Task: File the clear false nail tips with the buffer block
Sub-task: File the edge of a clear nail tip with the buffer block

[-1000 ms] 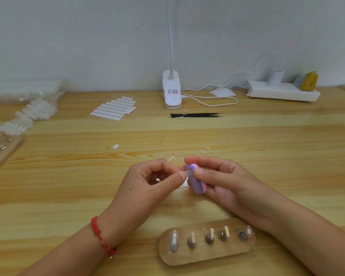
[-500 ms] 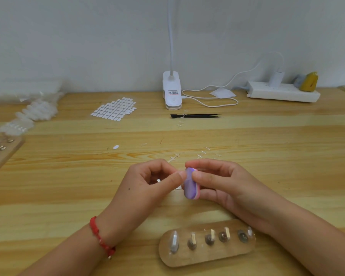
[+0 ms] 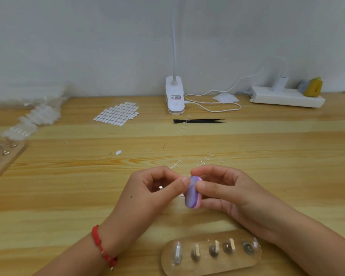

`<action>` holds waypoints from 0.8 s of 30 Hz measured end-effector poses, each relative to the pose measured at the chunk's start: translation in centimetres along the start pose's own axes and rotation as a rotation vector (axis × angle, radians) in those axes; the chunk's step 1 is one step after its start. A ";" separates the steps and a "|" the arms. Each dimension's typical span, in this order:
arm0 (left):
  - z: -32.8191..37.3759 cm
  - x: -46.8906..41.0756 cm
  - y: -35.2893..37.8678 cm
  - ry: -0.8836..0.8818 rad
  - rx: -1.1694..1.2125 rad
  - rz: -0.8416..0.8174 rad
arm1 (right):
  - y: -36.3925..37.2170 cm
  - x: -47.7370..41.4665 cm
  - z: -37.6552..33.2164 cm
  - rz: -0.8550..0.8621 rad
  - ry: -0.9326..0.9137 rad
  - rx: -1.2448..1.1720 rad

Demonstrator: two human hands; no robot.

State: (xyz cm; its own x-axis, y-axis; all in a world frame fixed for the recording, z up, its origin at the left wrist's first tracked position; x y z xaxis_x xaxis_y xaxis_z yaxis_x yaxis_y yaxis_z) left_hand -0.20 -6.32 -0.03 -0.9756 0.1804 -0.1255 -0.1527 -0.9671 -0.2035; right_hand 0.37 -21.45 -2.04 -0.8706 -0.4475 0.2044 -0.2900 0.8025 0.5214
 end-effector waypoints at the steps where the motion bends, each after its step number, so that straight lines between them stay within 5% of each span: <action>1: -0.2 0.0 0.0 -0.002 -0.005 -0.004 | 0.0 0.0 0.0 0.008 0.000 -0.004; 24: -0.5 0.1 0.0 0.053 -0.115 -0.033 | 0.0 -0.1 -0.1 0.086 -0.045 -0.049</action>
State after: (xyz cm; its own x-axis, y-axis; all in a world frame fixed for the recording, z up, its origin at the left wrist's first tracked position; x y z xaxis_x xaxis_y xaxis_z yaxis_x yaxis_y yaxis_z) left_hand -0.21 -6.19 -0.54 -0.9600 0.2244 -0.1672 -0.1629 -0.9340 -0.3180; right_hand 0.45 -21.45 -2.02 -0.9087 -0.3588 0.2132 -0.1946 0.8162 0.5440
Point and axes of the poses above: each hand's wrist, its own x-axis away from the middle knuckle, its own y-axis out of the palm, z = x × y, the point moved 5 cm from there along -x, towards the middle knuckle, and after that the axes turned 10 degrees about -x, right-handed, at the moved point
